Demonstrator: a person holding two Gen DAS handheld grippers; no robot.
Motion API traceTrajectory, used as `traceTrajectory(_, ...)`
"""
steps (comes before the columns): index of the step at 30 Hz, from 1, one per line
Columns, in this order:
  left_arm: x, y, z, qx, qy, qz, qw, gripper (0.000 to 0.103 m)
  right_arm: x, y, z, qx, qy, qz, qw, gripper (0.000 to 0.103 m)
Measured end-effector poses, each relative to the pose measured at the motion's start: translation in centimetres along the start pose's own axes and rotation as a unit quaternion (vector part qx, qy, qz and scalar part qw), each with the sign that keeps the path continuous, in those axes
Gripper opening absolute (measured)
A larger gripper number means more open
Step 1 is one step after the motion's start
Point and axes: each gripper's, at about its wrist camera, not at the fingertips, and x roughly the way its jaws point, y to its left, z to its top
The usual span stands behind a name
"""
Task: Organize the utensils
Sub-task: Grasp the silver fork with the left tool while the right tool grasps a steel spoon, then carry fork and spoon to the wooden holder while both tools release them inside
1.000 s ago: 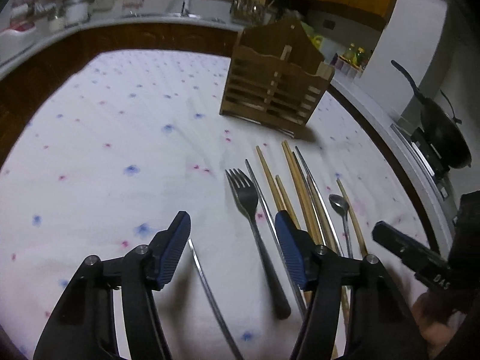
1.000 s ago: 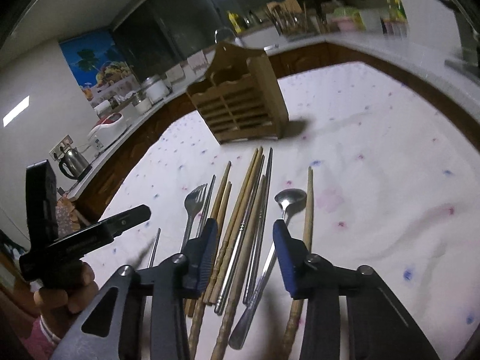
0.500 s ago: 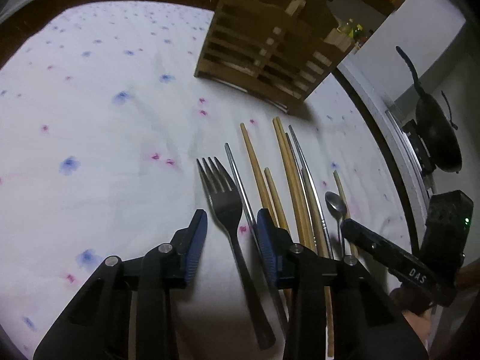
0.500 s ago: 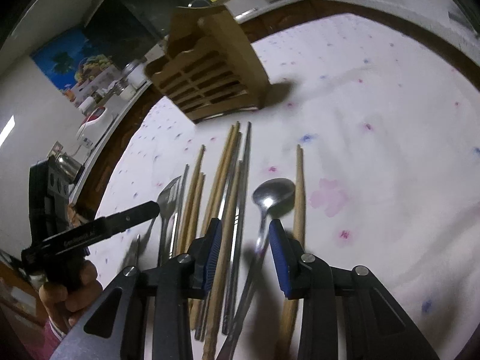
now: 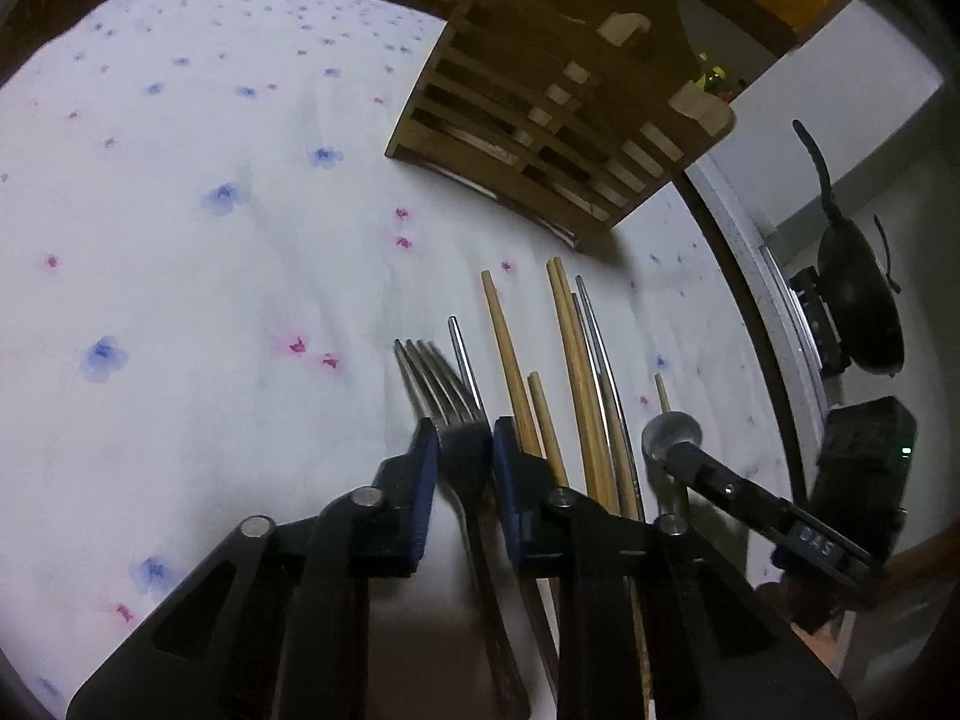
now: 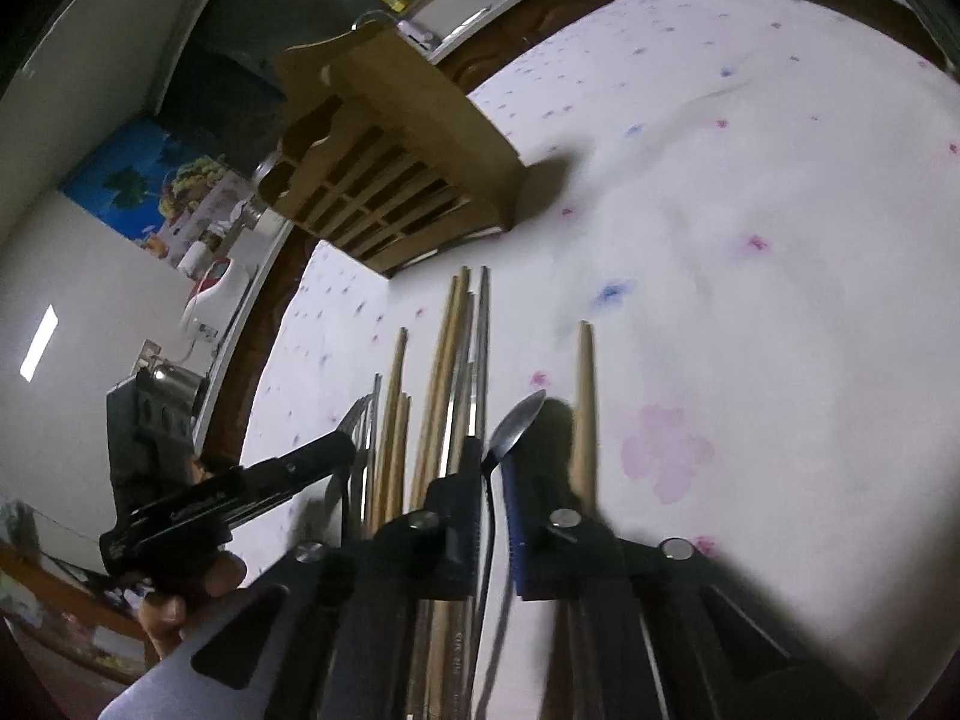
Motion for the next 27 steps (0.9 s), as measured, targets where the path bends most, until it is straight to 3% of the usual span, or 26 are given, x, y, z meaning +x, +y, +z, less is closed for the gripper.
traceTrajectory(9,-5.9,-2.1,-1.1,0.029,-0.063,-0.013,0.9975,0.002,-3.0,3.6,-0.8,-0.042,-0.027,0.012,0.999,0.003)
traceTrajectory(18,-11.6,-3.2,-1.2,0.033,-0.13,-0.021,0.9908,0.002,-7.6,8.0,0.1,-0.094,-0.095,0.016,0.991,0.003)
traceTrajectory(27,-13.1,-3.5,-1.0,0.043,-0.156,-0.01,0.9867,0.002,-8.7,10.4,1.1,-0.135,-0.149,-0.001,0.979,0.003)
